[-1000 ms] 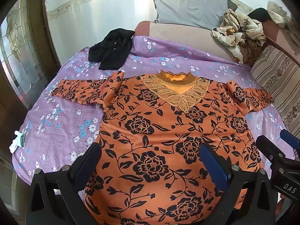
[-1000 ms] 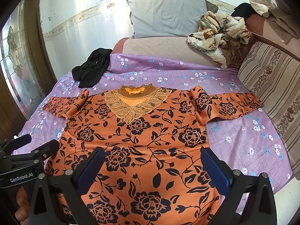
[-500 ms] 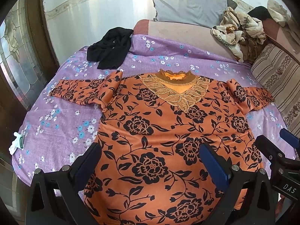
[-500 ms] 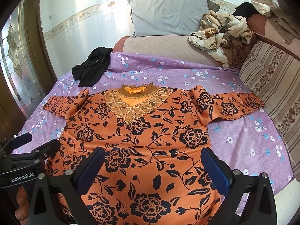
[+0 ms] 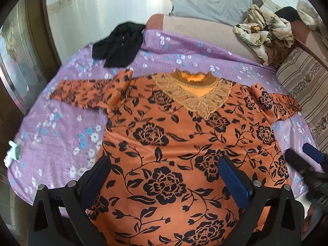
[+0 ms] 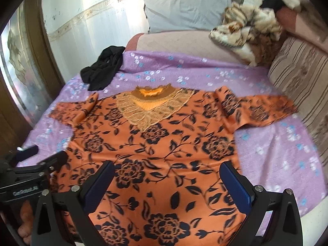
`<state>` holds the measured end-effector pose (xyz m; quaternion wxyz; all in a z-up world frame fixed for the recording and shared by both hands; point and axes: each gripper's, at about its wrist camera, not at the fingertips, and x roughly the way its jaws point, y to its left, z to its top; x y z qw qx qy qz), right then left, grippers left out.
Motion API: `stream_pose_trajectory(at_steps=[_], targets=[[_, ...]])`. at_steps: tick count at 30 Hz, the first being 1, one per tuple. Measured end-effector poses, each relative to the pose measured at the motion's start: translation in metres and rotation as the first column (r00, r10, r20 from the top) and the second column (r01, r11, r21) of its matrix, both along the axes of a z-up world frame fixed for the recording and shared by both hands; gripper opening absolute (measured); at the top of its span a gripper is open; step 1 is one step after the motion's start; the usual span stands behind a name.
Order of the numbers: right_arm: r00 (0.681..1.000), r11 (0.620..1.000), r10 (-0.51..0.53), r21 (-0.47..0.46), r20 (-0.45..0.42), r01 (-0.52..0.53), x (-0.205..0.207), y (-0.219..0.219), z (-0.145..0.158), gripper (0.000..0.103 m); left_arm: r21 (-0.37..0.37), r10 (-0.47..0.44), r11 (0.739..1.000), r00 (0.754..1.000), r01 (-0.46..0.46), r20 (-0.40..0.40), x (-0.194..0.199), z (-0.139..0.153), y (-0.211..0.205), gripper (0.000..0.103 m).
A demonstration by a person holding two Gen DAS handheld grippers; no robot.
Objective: Fold small clothes
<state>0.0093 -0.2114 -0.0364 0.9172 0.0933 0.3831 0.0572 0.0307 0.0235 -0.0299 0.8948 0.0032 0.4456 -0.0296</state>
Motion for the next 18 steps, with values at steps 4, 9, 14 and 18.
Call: stream_pose_trajectory(at_steps=[4,9,14,18], targets=[[0.997,0.981,-0.08,0.18,0.008,0.077,0.012,-0.069,-0.006,0.103,-0.022,0.045,0.999,0.997,-0.046,-0.057,0.019,-0.019,0.033,0.103],[0.953,0.895,-0.303,0.336,-0.019,0.292,0.052,-0.203,-0.024,0.103,-0.04,0.164,0.985,0.983,-0.168,-0.078,0.044,-0.038,0.092,0.103],[0.846,0.705,-0.51,0.489,-0.154,0.514,0.109,-0.347,-0.071,0.092,-0.041,0.265,0.962,0.959,-0.27,-0.1,0.059,-0.059,0.148,0.103],[0.786,0.649,-0.577,0.462,-0.219,0.605,0.158,-0.411,-0.092,0.078,-0.117,0.352,0.924,0.929,-0.364,-0.114,0.058,-0.07,0.194,0.103]])
